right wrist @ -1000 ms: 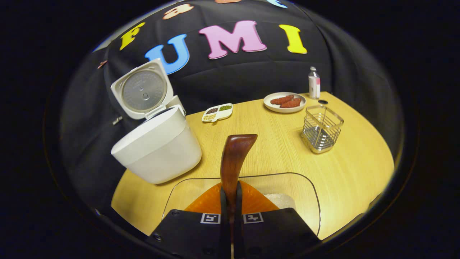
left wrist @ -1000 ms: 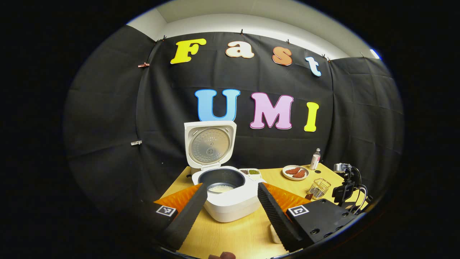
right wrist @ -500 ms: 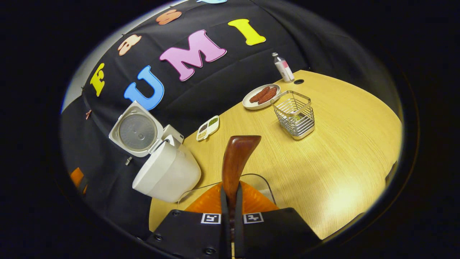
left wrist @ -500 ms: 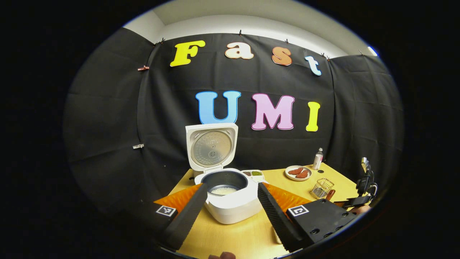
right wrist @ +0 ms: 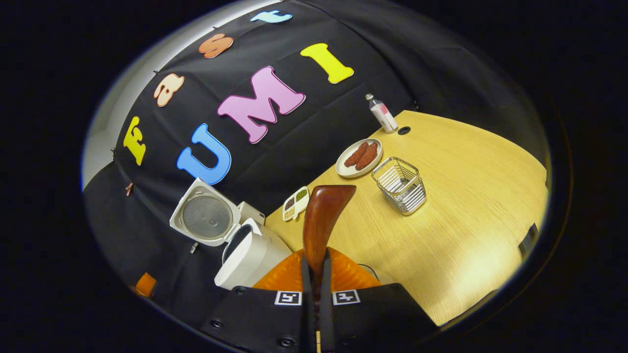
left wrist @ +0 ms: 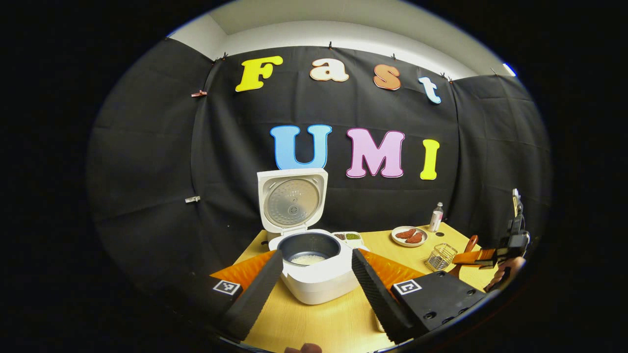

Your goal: Close the left gripper, press the button to open the rice cooker; take a wooden spoon from the chopstick holder with the right hand, scoop a spoonful of rice and pour it into the rice cooker, then put the wooden spoon back into the chopstick holder.

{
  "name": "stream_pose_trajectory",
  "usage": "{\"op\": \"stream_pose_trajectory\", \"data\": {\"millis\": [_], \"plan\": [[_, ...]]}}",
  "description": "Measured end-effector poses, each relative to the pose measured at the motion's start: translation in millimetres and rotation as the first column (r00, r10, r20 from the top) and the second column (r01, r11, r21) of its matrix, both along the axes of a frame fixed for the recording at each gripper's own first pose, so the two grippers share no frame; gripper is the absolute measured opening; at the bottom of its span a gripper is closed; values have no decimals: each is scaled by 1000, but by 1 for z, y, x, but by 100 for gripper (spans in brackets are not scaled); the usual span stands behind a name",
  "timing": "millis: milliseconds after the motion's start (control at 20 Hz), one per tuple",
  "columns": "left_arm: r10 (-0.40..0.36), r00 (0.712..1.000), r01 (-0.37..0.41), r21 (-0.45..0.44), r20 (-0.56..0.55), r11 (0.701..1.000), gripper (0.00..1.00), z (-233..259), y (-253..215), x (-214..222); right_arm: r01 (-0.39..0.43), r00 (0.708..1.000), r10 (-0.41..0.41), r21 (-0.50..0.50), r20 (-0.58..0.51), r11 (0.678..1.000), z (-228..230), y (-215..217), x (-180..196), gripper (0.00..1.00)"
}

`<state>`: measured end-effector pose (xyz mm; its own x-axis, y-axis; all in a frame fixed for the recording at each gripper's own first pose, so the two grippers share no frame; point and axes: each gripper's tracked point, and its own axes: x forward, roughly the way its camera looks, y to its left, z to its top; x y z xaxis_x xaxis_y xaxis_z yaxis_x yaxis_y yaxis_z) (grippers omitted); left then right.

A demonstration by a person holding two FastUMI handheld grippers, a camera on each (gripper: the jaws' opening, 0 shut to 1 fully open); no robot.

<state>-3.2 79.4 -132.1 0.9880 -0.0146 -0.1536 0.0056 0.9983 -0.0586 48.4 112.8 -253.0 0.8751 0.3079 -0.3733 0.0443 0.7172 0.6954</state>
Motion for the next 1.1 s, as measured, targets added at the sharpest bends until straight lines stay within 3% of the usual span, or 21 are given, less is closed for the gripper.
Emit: {"op": "stream_pose_trajectory", "data": {"millis": [450, 750, 1100], "plan": [[15, 1000, -15, -12, -9, 1000, 97, -4, 6, 0, -30, 996, 24, 62, 91, 998, 122, 53, 54, 8], [28, 999, -29, -27, -24, 999, 97, -10, 17, 2, -62, 991, 52, 82, 126, 995, 162, 117, 94, 8], [38, 998, -39, -38, -41, 998, 97, -24, 28, 12, -99, 985, 88, 73, 146, 992, 173, 201, 142, 8]]}}
